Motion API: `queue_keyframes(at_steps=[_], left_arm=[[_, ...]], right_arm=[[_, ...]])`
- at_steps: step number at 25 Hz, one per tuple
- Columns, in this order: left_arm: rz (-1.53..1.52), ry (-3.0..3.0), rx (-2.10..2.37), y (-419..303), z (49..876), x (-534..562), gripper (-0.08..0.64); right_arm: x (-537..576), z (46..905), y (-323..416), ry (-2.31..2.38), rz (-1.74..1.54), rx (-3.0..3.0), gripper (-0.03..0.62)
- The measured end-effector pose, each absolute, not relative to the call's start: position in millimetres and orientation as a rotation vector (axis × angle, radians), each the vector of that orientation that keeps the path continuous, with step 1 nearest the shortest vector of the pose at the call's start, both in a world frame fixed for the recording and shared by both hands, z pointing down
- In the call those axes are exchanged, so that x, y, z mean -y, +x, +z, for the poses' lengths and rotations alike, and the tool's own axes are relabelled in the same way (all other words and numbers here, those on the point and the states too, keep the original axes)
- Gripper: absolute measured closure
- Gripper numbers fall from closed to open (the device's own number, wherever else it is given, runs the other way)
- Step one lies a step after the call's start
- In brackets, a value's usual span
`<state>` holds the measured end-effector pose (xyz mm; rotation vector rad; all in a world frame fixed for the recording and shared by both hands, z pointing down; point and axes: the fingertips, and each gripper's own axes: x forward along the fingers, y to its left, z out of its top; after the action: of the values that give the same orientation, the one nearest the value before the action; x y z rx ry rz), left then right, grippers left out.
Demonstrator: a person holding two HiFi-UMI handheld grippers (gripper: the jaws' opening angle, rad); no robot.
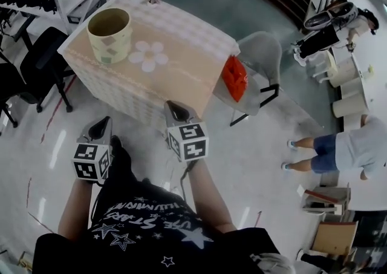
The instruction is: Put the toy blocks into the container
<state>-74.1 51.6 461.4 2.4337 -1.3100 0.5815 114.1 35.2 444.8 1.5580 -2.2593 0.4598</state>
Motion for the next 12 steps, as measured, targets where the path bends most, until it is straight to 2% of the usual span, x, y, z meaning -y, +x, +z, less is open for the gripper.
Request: queue_keyframes(at_steps=[12], left_arm=[[0.596,2.42,1.333,-75.8,460.7,-108.7,0.551]], right_arm=[[-88.2,455.8,111.5,1.507,0.474,2.268,0.588]])
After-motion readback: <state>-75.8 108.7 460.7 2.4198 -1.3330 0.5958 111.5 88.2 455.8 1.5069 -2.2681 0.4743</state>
